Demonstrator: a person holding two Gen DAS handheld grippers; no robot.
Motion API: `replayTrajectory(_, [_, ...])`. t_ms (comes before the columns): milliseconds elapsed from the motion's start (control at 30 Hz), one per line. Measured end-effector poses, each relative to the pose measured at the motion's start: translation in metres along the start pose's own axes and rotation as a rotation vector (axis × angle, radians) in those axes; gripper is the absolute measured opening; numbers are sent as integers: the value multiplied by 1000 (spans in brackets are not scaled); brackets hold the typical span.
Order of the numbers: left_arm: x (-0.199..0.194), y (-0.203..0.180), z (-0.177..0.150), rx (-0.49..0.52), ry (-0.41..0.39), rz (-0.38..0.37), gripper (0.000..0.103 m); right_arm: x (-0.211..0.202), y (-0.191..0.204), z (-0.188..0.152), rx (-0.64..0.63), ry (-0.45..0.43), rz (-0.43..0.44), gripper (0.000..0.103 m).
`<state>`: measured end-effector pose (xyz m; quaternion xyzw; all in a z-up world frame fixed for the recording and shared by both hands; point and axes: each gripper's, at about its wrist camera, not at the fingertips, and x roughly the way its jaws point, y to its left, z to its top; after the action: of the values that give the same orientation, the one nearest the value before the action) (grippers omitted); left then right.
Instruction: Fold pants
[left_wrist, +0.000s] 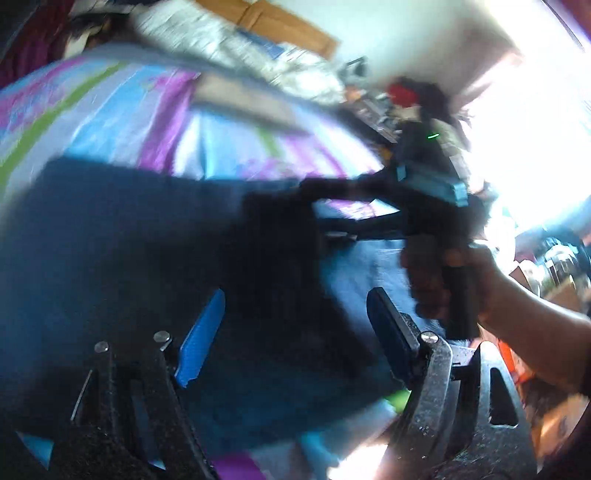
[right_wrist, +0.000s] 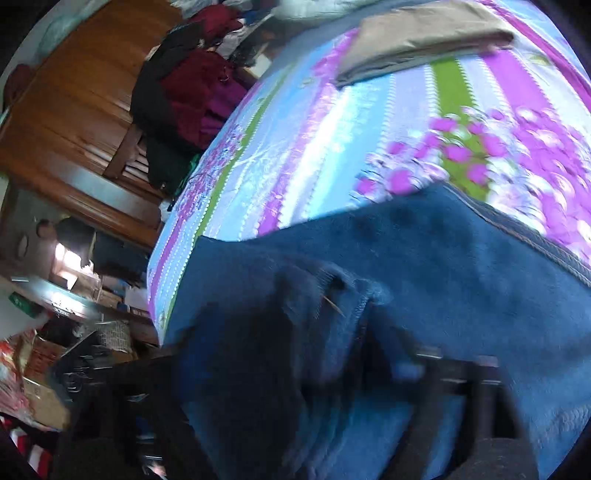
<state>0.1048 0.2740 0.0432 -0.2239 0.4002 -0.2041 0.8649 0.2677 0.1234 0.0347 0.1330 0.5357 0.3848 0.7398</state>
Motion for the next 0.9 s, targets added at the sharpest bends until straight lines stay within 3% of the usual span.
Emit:
replayTrajectory(33, [12,8,0,-33,40,17,77,-2,15,2,-92,-32,-34,14])
replayTrajectory(100, [16,10,-1,-43,39,33,77,-9,30,2,-205,-100,-53,11])
replayTrajectory(133, [16,7,-4,-27,22,39,80,1,20,4,-186,-61,-158,11])
replayTrajectory(200, [22,3,-11,19,21,70,80,14,-16,5,-82,5,-323,38])
replayTrajectory(233, [23,1,-14,43,26,84,79,3,-25,0,-53,-41,-325,56])
replayTrajectory(333, [5,-2,-12,47,59,87,77,-40,-21,-25,-33,-160,-467,66])
replayTrajectory(400, [-27,5,-10,3,0,30,78,-67,-6,-49,-64,-184,-424,66])
replayTrajectory(467, [-60,19,-9,-27,-81,22,79,-85,16,-74,-118,-196,-294,65])
replayTrajectory(533, [-77,39,-6,-67,-131,72,79,-89,51,-99,-231,-202,-192,62])
replayTrajectory(600, [-81,76,-9,-148,-123,177,79,-67,76,-116,-303,-174,-126,62])
replayTrajectory(667, [-75,106,-16,-186,-69,272,73,-40,65,-135,-270,-52,-155,54])
replayTrajectory(700, [-72,122,-21,-204,-46,295,62,-26,50,-147,-230,32,-222,47])
replayTrajectory(733, [-81,129,-28,-216,-63,284,47,-33,43,-156,-235,-7,-233,37])
replayTrajectory(767, [-91,136,-29,-250,-67,245,46,-47,42,-162,-226,-48,-232,40])
replayTrajectory(833, [-105,143,-30,-287,-70,244,46,-59,40,-162,-194,-18,-328,44])
replayTrajectory(900, [-122,144,-35,-288,-88,400,51,-78,55,-157,-241,-104,-299,43])
